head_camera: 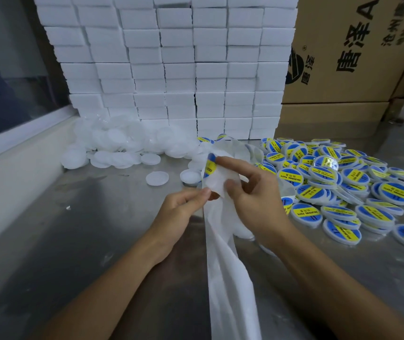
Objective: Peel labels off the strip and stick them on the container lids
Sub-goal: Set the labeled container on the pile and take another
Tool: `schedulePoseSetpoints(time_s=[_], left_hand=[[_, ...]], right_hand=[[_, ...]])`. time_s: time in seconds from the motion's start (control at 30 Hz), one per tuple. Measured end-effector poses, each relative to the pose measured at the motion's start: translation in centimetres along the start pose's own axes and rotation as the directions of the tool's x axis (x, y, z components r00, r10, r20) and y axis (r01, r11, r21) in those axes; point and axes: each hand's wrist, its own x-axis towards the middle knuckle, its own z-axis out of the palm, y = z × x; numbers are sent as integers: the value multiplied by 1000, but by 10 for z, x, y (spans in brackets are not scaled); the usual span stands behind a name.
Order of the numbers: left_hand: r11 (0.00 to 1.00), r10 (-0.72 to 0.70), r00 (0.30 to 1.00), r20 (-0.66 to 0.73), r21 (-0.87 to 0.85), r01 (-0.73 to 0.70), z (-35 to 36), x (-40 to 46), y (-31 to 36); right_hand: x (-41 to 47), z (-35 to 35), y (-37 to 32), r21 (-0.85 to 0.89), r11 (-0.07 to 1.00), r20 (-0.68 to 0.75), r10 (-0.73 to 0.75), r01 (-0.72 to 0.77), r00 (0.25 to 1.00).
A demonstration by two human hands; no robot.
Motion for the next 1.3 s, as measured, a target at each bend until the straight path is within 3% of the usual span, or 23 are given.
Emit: schedulePoseSetpoints(time_s=[0.07, 0.2, 0.37, 0.57, 0.77, 1.0, 1.3], left_hand=[[1000, 19, 1000, -4, -25, -19, -1, 0, 1], [992, 62, 995, -82, -105, -71, -3, 1, -1], [981, 55, 986, -159, -178, -83, -3, 2, 0], [976, 24, 978, -207, -209, -68, -6, 6, -4], [995, 25, 973, -229, -84, -45, -6, 4, -7], [999, 34, 974, -226, -17, -39, -3, 5, -10], [979, 120, 978, -169, 186, -88, 1, 4, -10]], right_hand=[[-1, 3, 0, 64, 997, 34, 36, -38, 999], [-5, 7, 8, -11, 995, 48, 98, -97, 994], [-9, 10, 20, -357, 934, 75, 39, -10, 996], [-8, 7, 20, -538, 842, 160, 54, 41, 986], [-8, 3, 18, -636, 759, 179, -29, 139, 983], [-6, 4, 18, -623, 695, 235, -273, 360, 933], [-2, 4, 15, -678, 621, 304, -252, 395, 919]])
